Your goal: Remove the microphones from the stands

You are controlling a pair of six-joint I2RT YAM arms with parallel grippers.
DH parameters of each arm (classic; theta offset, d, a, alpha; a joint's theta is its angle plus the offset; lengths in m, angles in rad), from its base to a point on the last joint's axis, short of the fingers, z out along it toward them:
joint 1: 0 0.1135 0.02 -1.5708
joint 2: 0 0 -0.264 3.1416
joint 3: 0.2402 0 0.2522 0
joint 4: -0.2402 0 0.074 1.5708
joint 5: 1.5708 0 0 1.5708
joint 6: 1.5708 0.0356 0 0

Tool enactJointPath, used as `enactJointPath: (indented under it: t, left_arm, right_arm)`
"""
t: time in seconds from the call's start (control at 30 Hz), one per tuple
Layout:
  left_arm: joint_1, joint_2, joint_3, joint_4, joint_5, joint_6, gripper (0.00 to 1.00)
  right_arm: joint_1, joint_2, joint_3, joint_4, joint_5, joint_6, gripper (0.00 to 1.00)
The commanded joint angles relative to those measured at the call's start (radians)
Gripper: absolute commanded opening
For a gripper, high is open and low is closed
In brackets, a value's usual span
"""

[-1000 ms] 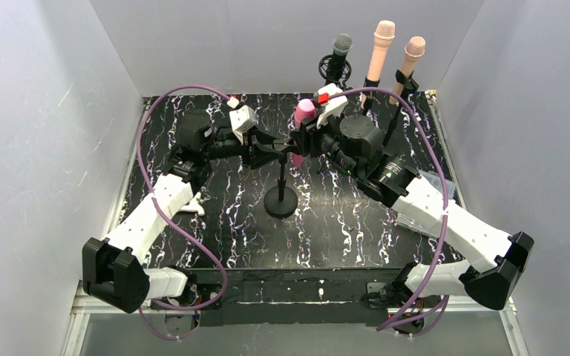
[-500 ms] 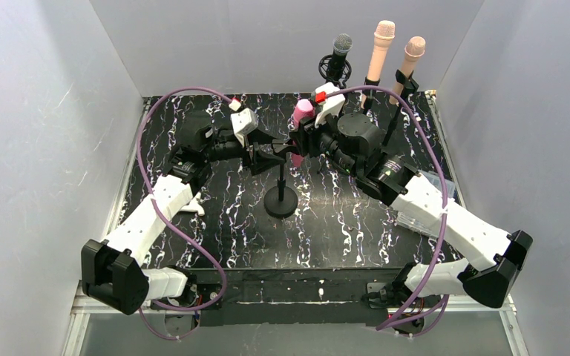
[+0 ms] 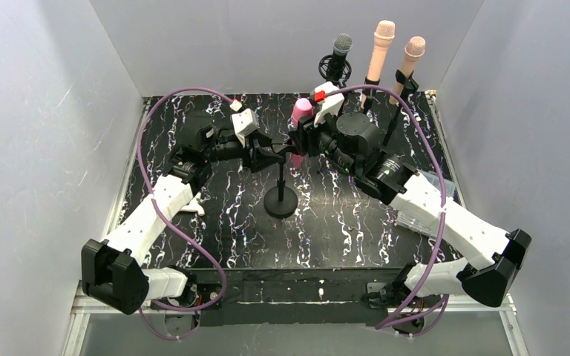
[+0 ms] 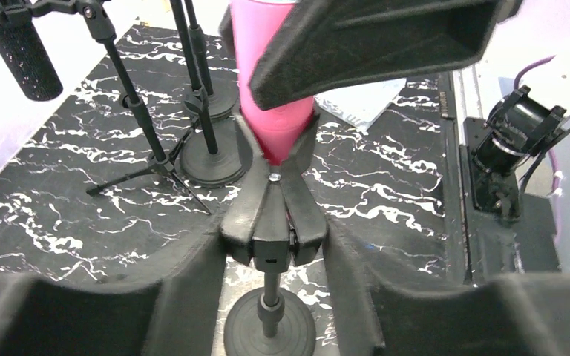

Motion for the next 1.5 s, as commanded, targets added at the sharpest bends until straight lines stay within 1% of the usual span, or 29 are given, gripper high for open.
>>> enactJointPath:
  t: [0.0,0.13,0.43,0.7,0.73,0.77,0.8,0.87,0.9,1.0,1.13,1.17,1.2,1.33,1.47]
  left_arm:
    - [-0.002,-0.002,0.039,-0.003,0.029,-0.002,0.34]
    - [-0.002,-0.005,0.041,-0.003,0.018,-0.003,0.0]
    - [-0.002,-0.033,0.004,-0.003,-0.012,0.004,0.0]
    - [-0.003,-0.047,-0.002,-0.011,-0.008,0.003,0.0]
    - [-0.003,-0.047,0.0,-0.012,-0.007,-0.001,0.05]
    - [-0.003,-0.048,0.001,-0.013,-0.007,-0.002,0.14]
    - [-0.002,-0.049,0.002,-0.014,-0.008,-0.003,0.28]
    - [-0.004,-0.055,-0.001,-0.014,-0.018,-0.007,0.5]
    - [-0.002,-0.057,0.0,-0.014,-0.027,-0.01,0.59]
    - [-0.003,-0.062,0.004,-0.014,-0.057,-0.019,0.73]
    - [-0.002,-0.069,0.017,-0.015,-0.069,-0.023,0.86]
    - [-0.002,-0.073,0.019,-0.015,-0.071,-0.025,0.96]
    - [-0.003,-0.076,0.023,-0.015,-0.074,-0.03,0.98]
    - [-0.002,-0.103,0.041,-0.022,-0.094,-0.049,0.98]
    - [-0.002,-0.123,0.1,-0.064,-0.07,-0.074,0.98]
  right_arm:
    - [-0.003,0.001,0.045,0.007,-0.004,0.001,0.21]
    - [-0.002,-0.001,0.051,0.0,0.001,0.0,0.21]
    - [-0.002,-0.023,0.091,-0.052,0.037,-0.011,0.2]
    - [-0.002,-0.071,0.2,-0.178,0.111,-0.04,0.2]
    - [-0.003,-0.077,0.212,-0.193,0.121,-0.045,0.2]
    - [-0.002,-0.083,0.222,-0.206,0.13,-0.049,0.2]
    - [-0.002,-0.088,0.233,-0.216,0.136,-0.053,0.2]
    - [-0.003,-0.092,0.253,-0.235,0.14,-0.056,0.2]
    - [-0.002,-0.092,0.26,-0.242,0.14,-0.057,0.2]
    - [-0.002,-0.09,0.273,-0.256,0.136,-0.056,0.2]
    - [-0.002,-0.082,0.295,-0.274,0.118,-0.046,0.2]
    - [-0.002,-0.08,0.301,-0.279,0.112,-0.043,0.2]
    - [-0.004,-0.078,0.308,-0.285,0.102,-0.041,0.2]
    - [-0.003,-0.057,0.367,-0.328,0.043,-0.032,0.2]
    - [-0.003,-0.023,0.446,-0.36,-0.054,-0.005,0.21]
